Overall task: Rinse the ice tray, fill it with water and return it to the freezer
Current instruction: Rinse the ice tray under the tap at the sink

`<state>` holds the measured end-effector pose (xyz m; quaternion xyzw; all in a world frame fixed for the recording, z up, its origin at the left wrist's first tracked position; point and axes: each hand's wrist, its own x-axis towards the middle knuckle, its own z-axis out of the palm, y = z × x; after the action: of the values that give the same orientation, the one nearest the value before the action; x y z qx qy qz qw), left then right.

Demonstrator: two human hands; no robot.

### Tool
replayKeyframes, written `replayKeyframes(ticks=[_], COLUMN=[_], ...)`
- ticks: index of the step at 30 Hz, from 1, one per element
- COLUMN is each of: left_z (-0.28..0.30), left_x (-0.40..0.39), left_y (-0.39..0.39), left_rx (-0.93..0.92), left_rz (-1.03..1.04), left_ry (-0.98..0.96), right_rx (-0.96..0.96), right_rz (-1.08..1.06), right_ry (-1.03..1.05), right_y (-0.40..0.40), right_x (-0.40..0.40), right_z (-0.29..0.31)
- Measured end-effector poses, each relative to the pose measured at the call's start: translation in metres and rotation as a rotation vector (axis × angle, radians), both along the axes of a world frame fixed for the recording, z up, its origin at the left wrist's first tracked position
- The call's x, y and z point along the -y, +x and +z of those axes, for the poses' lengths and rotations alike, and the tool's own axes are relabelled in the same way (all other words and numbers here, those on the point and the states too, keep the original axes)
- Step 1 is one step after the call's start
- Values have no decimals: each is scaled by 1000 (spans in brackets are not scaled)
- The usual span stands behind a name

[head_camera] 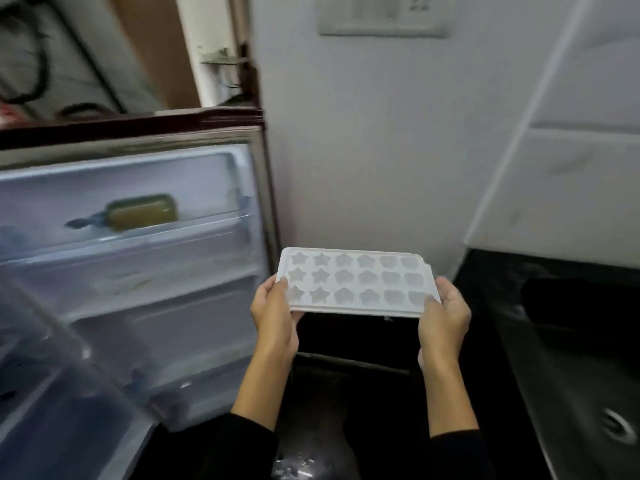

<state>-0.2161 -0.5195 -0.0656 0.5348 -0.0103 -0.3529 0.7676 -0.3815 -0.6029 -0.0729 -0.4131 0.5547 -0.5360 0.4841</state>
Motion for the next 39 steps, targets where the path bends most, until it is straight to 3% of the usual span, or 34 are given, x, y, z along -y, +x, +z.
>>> replayKeyframes(ticks=[14,24,28,32,39], left_z=[-3,-20,-28,-32,-30], left_x=[199,261,274,283,291], left_y=[-179,-319,-369,-417,-482], left_rx=[-86,-151,-177,-167,-218], left_rz=[-952,-1353,-1441,-1508,-1553], left_ry=[24,104,126,126,126], right_rx=[-48,-89,-341,-567,-138], right_rz=[-710,-1058,-1108,-1124,-970], right_ry=[77,130,254,128,205], right_y=[-200,-317,-365,-411,-492], right_x=[69,77,79,103,175], right_z=[7,-1,1,24,45])
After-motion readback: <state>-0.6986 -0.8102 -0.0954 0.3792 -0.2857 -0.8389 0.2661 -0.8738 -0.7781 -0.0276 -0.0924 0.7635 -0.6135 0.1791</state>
